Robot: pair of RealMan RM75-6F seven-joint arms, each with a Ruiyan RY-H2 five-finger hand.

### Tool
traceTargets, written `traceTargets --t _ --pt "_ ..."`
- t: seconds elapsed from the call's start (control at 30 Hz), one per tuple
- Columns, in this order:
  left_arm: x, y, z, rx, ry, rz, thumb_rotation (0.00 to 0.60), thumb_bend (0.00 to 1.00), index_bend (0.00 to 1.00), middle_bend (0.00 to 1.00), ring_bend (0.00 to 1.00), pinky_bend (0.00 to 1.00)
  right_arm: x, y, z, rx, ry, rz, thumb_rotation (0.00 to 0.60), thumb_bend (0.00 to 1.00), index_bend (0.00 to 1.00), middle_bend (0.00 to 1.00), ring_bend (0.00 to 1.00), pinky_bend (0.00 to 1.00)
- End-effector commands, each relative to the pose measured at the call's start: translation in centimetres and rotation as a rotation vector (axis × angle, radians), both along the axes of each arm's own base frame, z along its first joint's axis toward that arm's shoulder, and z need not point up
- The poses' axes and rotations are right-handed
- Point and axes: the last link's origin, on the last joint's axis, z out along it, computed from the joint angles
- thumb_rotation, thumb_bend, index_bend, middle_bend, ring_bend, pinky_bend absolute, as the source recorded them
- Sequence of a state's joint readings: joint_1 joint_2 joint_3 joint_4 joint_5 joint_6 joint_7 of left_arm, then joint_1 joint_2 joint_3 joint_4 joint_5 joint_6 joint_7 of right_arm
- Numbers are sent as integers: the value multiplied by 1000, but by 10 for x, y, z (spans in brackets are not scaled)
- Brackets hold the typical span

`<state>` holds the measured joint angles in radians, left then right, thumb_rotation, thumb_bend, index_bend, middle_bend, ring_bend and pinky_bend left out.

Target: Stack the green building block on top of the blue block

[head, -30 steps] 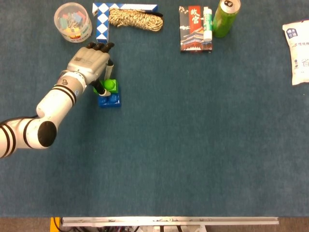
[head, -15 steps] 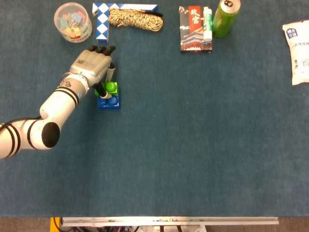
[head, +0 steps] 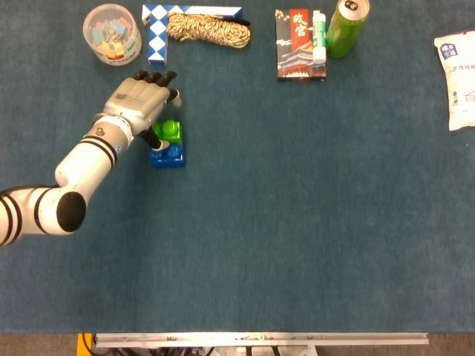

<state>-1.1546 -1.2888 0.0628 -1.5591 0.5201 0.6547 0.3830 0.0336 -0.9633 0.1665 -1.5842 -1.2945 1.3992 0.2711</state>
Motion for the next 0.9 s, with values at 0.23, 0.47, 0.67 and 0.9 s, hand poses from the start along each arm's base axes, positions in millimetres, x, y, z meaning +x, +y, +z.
traceTargets --t 0.23,0.47,0.67,0.9 --pt "3 -20 39 46 -31 -5 600 206 7 0 0 36 1 0 -1 6 4 -1 600 218 296 230 93 278" --pt "-5 -68 84 114 -40 -53 600 207 143 2 0 36 2 1 -3 8 12 2 600 219 296 230 94 278" --pt "-28 -112 113 225 -4 -127 600 206 201 8 0 36 4 1 -5 12 24 3 600 219 296 231 94 278" --pt "-58 -158 129 368 37 -194 600 206 219 43 4 36 5 0 -8 19 34 2 600 219 296 231 93 278"
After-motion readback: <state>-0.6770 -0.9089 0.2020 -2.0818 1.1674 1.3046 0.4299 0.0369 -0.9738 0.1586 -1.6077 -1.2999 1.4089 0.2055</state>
